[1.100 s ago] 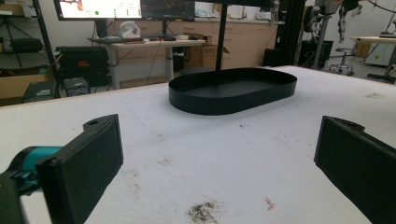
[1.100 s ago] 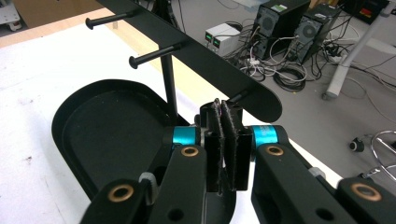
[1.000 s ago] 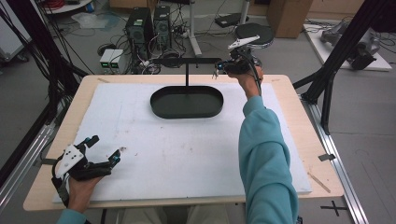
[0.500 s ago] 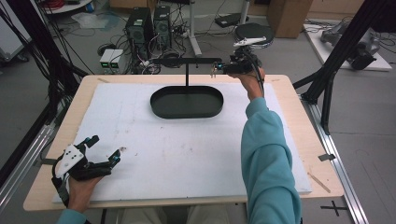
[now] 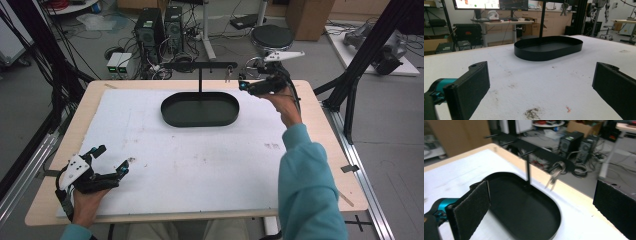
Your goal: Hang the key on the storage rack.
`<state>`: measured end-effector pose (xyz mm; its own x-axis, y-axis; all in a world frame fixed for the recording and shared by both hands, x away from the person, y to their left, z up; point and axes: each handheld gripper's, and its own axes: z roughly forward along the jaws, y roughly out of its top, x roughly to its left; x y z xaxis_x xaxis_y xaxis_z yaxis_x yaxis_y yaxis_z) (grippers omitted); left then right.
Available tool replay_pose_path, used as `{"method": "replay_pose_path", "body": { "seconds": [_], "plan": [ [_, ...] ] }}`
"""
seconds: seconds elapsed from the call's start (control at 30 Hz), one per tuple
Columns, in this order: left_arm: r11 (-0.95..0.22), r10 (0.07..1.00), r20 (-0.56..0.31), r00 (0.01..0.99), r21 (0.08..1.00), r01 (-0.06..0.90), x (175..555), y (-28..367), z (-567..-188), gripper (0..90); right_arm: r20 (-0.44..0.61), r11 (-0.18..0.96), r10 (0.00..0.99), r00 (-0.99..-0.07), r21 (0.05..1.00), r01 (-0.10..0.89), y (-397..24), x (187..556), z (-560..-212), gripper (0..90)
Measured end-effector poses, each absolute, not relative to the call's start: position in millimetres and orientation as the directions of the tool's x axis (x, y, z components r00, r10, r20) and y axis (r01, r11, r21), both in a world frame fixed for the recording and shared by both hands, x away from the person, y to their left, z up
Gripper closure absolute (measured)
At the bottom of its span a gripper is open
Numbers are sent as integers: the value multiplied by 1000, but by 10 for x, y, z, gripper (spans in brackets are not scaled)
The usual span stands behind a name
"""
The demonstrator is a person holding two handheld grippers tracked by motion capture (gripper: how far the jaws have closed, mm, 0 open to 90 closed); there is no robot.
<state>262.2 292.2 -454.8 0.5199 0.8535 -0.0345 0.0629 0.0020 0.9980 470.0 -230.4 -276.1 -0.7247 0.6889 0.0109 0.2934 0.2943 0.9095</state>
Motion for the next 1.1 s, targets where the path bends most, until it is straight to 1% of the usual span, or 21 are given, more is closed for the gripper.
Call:
{"method": "replay_pose_path", "body": {
  "seconds": [0.03, 0.23, 0.3, 0.47, 0.63, 0.77, 0.87, 1.0, 1.1],
  "plan": [
    [3, 854, -35, 520, 998, 63, 2623, 2921, -4548, 17, 4, 288, 682, -731, 918, 274, -2354, 4594, -2791, 5],
    [-4, 854, -29, 520, 998, 62, 2619, 2915, -4548, 17, 21, 230, 668, -744, 945, 234, -2701, 3931, -3094, 5],
    [-1, 855, -32, 518, 998, 63, 2621, 2915, -4548, 17, 3, 229, 672, -740, 950, 213, -2787, 3737, -3223, 5],
    [-5, 857, -30, 514, 998, 66, 2620, 2914, -4547, 17, -26, 197, 670, -741, 970, 144, -2924, 3401, -3536, 5],
    [-8, 857, -25, 514, 998, 62, 2616, 2908, -4547, 17, -13, 127, 700, -714, 986, 107, -3011, 3231, -3852, 5],
    [-8, 857, -26, 514, 998, 64, 2621, 2912, -4547, 17, 25, 63, 719, -694, 993, 102, -3098, 3166, -4043, 5],
    [-7, 857, -27, 515, 998, 64, 2620, 2911, -4547, 17, 20, 70, 730, -683, 992, 105, -3118, 3141, -4146, 5],
    [-11, 857, -21, 514, 998, 60, 2616, 2908, -4547, 17, 9, 55, 750, -661, 996, 76, -3128, 3111, -4278, 5],
    [-10, 858, -23, 513, 998, 61, 2618, 2908, -4547, 17, 5, 74, 753, -658, 993, 92, -3127, 3107, -4349, 5]
  ]
}}
